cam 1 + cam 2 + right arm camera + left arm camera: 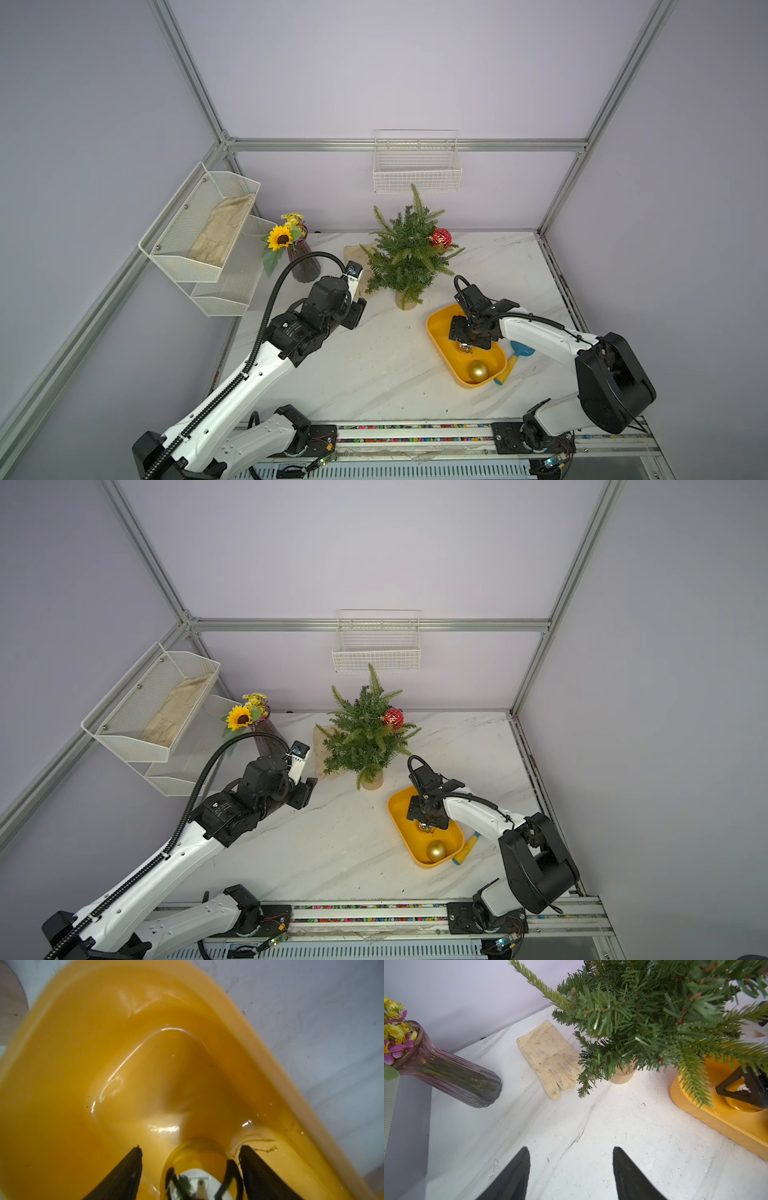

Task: Decorate the small christmas tree with ornaments
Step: Pick up an ornament from the container.

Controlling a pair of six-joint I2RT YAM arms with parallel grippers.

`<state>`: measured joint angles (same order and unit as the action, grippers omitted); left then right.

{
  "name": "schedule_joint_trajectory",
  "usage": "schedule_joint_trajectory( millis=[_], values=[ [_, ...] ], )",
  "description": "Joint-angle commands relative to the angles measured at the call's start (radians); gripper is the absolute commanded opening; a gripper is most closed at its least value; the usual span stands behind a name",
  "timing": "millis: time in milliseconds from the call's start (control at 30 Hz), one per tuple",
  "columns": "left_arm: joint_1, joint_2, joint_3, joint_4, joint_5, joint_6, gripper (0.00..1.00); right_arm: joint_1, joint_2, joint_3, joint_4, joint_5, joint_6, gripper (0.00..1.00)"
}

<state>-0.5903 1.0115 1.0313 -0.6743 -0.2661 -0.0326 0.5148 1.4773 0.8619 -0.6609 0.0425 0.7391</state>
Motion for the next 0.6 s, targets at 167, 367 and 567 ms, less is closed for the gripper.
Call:
schedule_joint_trajectory(
  millis=[167,367,567],
  values=[
    [-0.002,-0.019,-0.042,0.033,-0.004,0.007,0.64,0.045,-0.04,-0.029,-0.045,-0.022,0.025,0.77],
    [-0.002,-0.021,-0.043,0.033,-0.002,0.004,0.64,0.059,-0.051,-0.032,-0.048,0.022,0.035,0.75],
    [-0.002,-0.019,-0.042,0.034,-0.002,0.005,0.64,0.059,-0.028,-0.017,-0.053,0.088,0.037,0.69]
  ],
)
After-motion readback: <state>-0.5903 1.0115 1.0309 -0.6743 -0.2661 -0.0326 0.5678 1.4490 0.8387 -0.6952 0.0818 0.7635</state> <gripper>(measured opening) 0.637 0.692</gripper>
